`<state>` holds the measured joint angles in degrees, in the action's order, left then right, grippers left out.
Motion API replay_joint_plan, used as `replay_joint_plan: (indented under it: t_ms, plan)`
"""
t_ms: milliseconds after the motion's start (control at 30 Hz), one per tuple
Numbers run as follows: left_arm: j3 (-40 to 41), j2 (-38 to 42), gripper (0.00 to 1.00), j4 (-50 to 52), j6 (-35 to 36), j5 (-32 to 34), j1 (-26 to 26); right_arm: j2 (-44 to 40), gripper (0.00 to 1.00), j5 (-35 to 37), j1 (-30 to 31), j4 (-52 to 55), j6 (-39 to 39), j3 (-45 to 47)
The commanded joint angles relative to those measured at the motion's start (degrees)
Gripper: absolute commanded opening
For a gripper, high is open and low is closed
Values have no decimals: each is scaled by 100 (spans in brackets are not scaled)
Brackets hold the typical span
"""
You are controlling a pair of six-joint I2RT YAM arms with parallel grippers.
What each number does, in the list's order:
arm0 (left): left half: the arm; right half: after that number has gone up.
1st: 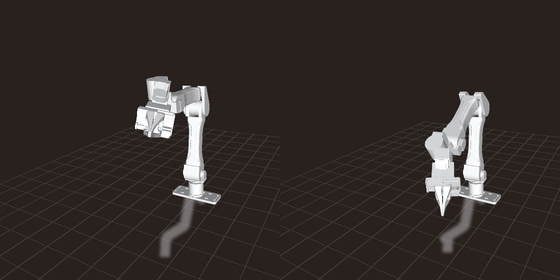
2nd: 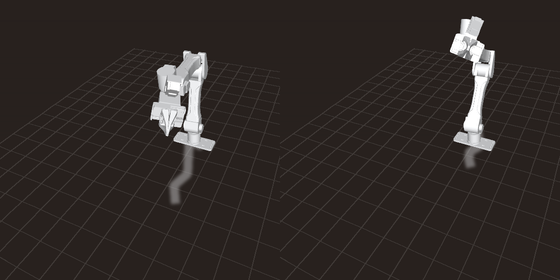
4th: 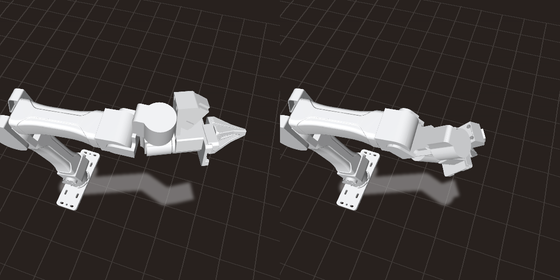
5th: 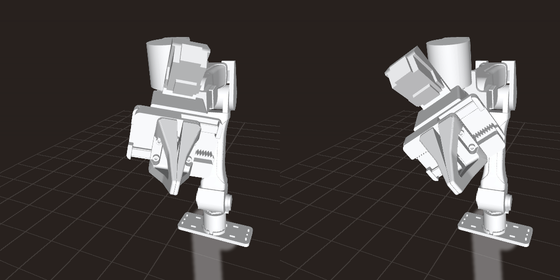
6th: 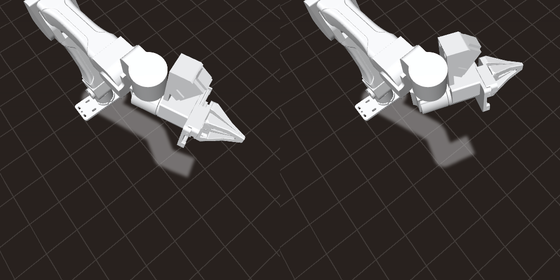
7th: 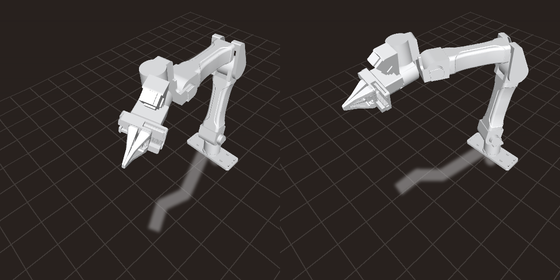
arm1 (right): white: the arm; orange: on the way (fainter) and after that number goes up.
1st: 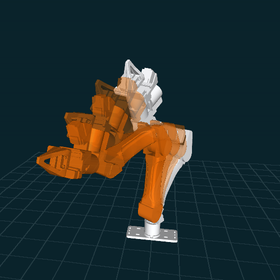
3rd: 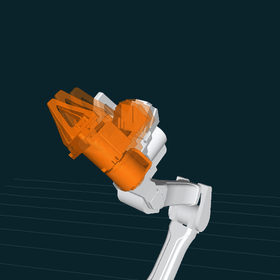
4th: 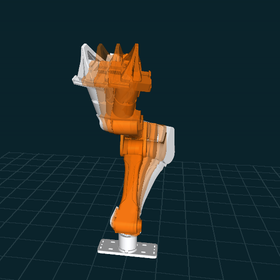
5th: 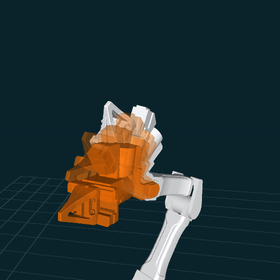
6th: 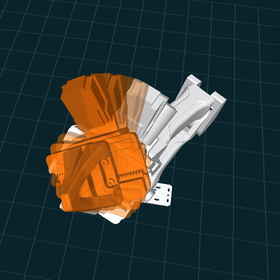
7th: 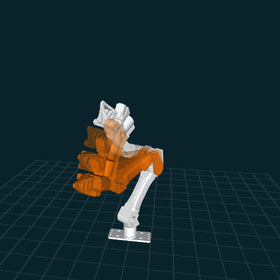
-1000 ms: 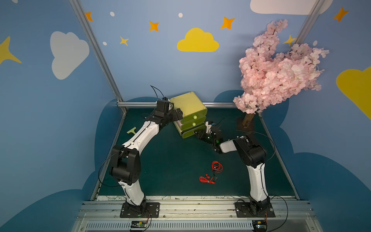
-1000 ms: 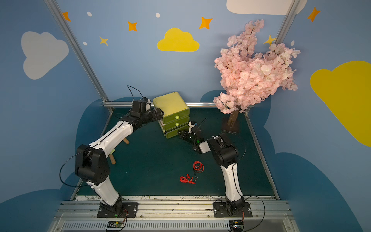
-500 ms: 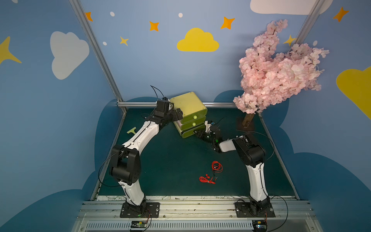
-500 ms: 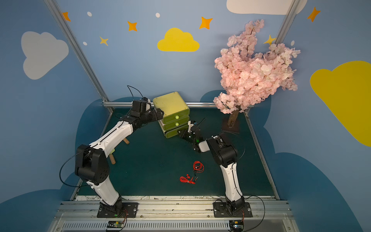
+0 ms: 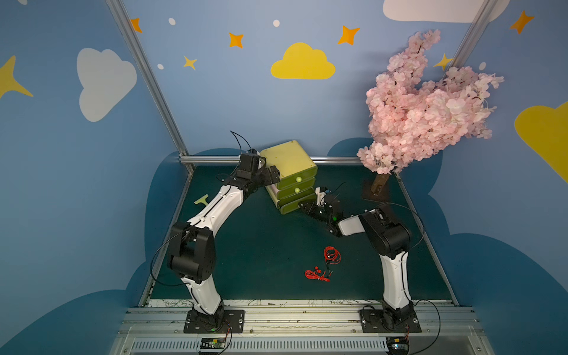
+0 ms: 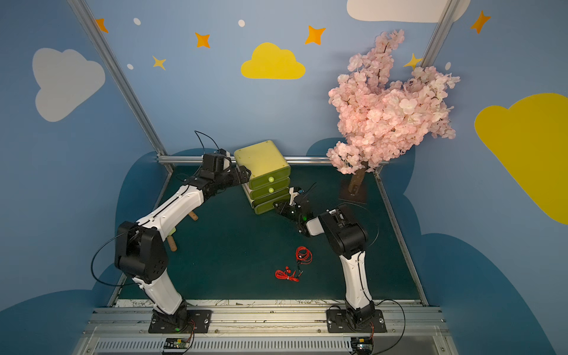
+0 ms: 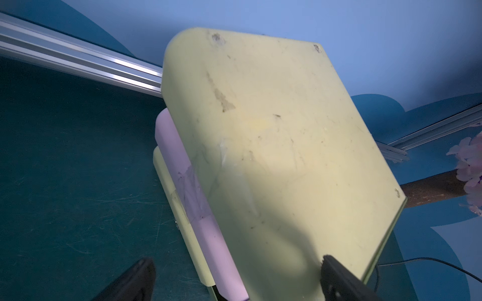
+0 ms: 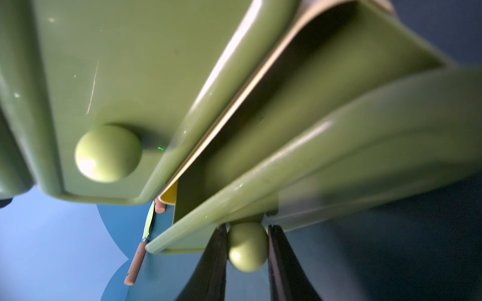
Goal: Place the wired earphones into the drawer by color
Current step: Open the drawer in the storage box.
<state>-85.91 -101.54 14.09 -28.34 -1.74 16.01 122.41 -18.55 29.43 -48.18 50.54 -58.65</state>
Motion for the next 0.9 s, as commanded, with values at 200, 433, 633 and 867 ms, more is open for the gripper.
replay_joint_plan:
  t_ms: [200,433,633,867]
  plan:
    - [136,60,100,305,42,42,-45,-640,26,-35,-58,-156,-202,764]
    - [136,72,100,316,36,42,-45,-970,26,-35,-60,-278,-273,1353]
    - [145,103,100,332,30,33,-46,-1282,26,44,-69,-287,-427,1781]
    - [145,136,100,350,-16,-17,-45,-1338,35,26,-94,-283,-449,1857]
